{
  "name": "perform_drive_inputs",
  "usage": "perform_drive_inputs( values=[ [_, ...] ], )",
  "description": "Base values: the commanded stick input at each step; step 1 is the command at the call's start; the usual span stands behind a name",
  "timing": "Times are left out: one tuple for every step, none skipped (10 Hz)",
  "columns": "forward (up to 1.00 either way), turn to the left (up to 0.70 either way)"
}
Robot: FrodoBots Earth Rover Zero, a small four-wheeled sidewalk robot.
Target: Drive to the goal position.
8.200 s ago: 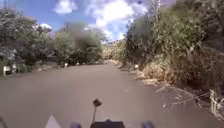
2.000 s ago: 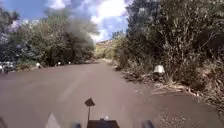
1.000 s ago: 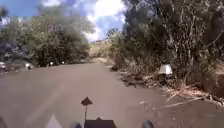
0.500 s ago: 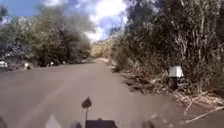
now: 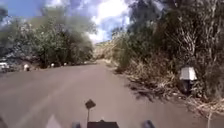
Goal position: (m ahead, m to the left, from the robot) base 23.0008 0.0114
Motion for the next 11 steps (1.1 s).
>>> perform_drive_inputs(
  values=[
    [0.7, 0.0],
    [0.7, 0.0],
    [0.7, 0.0],
    [0.7, 0.0],
    [0.7, 0.0],
    [0.7, 0.0],
    [0.7, 0.0],
    [0.7, 0.0],
    [0.7, 0.0],
    [0.7, 0.0],
    [0.7, 0.0]
  ],
)
